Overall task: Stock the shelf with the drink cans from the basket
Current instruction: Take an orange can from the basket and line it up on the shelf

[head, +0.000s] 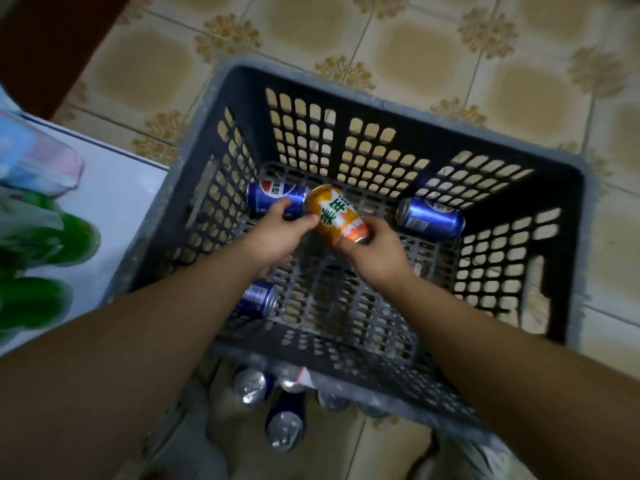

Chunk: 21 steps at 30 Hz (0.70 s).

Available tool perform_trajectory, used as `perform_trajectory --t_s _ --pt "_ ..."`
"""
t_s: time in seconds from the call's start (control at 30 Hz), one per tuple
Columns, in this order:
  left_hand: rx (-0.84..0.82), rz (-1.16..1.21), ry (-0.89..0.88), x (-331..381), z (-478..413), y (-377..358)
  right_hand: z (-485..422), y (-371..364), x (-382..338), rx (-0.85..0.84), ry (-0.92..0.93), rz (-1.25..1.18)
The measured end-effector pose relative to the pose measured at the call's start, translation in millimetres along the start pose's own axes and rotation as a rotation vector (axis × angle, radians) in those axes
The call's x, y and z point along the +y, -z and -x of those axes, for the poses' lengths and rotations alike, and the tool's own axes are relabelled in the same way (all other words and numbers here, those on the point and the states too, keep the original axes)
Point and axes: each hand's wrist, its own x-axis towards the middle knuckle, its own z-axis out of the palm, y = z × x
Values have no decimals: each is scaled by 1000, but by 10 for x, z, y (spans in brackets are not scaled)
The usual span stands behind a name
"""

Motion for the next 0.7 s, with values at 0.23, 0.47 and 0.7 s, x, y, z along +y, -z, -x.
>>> perform_trajectory --t_s 0.23,0.47,0.7 --pt "-18 261 -144 510 1376 174 1437 272 -600 8 184 -88" --pt "94 93 -548 925 3012 683 2663 457 -1375 -20 460 11" --pt "312 -22 -785 1026 4731 1420 3939 430 -2265 -70 747 57"
